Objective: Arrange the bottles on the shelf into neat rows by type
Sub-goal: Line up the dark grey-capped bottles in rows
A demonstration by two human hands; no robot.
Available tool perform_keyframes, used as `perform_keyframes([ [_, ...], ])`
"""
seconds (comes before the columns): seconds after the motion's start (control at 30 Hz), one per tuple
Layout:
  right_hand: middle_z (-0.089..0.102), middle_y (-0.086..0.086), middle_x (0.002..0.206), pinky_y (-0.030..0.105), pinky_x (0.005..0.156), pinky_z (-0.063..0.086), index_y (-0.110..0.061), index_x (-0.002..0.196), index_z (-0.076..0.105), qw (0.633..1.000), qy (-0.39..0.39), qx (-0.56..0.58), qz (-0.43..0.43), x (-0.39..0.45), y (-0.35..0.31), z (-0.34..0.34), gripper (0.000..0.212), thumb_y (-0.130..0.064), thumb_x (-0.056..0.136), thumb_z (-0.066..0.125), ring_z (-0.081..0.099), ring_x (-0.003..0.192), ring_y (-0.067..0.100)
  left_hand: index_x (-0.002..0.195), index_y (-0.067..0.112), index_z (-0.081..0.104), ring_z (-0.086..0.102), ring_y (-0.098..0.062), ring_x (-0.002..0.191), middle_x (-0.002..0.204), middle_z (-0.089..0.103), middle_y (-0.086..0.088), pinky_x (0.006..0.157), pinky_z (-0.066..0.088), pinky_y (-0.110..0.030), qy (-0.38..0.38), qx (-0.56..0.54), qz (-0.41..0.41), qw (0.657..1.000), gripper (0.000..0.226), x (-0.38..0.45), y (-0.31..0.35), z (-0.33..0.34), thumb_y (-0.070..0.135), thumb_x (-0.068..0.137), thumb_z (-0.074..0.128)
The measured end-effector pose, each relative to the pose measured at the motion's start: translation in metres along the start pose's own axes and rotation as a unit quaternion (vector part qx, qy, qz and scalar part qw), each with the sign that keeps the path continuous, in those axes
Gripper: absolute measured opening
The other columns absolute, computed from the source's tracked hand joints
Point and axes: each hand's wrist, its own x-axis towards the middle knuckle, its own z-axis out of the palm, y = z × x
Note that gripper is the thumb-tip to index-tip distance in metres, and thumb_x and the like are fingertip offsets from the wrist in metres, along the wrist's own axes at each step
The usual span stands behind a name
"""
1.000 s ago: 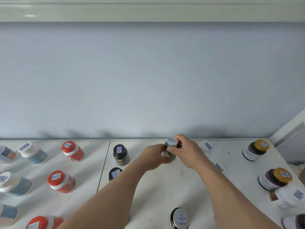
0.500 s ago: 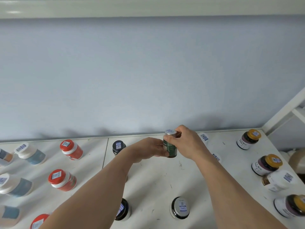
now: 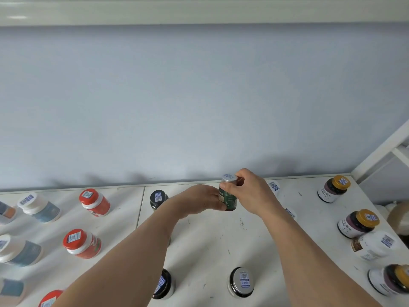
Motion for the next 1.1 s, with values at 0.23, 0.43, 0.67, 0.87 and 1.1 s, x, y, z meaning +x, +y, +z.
perform_keyframes([
  [0.23,0.063,-0.013,0.09,0.025,0.064,0.045,-0.025,0.101,0.055,1.0,-0.006,0.028,-0.004,0.008,0.012,0.019,0.037,-0.045,0.076,0.074,0.059,0.085,0.011,0.14,0.026,0.042,0.045,-0.017,0.128,0.14,0.049,0.007,0.1,0.041,-0.035,0.139,0.387,-0.014,0.911,0.058,0.006,-0.007,0.002,0.046,0.088,0.058],
  [0.43,0.063,-0.011,0.095,0.019,0.063,0.04,-0.029,0.105,0.054,0.999,-0.017,0.045,0.003,0.014,0.018,0.038,0.038,-0.04,0.077,0.077,0.06,0.09,0.011,0.132,0.023,0.049,0.049,-0.019,0.122,0.132,0.054,0.004,0.096,0.044,-0.039,0.142,0.418,-0.017,0.897,0.049,0.003,-0.013,-0.003,0.045,0.089,0.055],
  [0.67,0.061,-0.011,0.105,0.02,0.065,0.038,-0.029,0.113,0.052,0.999,-0.027,0.044,0.012,0.014,0.017,0.035,0.048,-0.04,0.074,0.079,0.057,0.095,0.01,0.135,0.028,0.047,0.049,-0.017,0.123,0.134,0.053,0.007,0.095,0.043,-0.036,0.152,0.402,-0.003,0.903,0.051,0.002,-0.012,-0.001,0.049,0.089,0.054],
  [0.87,0.054,-0.003,0.127,0.031,0.079,0.04,-0.022,0.126,0.054,0.993,0.014,-0.11,-0.033,-0.017,0.007,0.011,0.044,-0.044,0.089,0.062,0.055,0.109,0.019,0.123,0.03,0.055,0.059,-0.021,0.105,0.113,0.063,0.006,0.071,0.04,-0.031,0.2,0.462,0.071,0.861,0.035,-0.012,0.007,0.011,0.044,0.091,0.05],
  [1.1,0.055,-0.003,0.126,0.033,0.074,0.042,-0.021,0.124,0.055,0.955,-0.003,-0.278,-0.106,-0.079,0.015,-0.015,0.033,-0.039,0.098,0.046,0.057,0.105,0.021,0.109,0.02,0.057,0.062,-0.024,0.091,0.106,0.064,0.002,0.063,0.036,-0.031,0.244,0.555,0.15,0.781,0.028,-0.052,0.036,0.054,0.04,0.095,0.046],
])
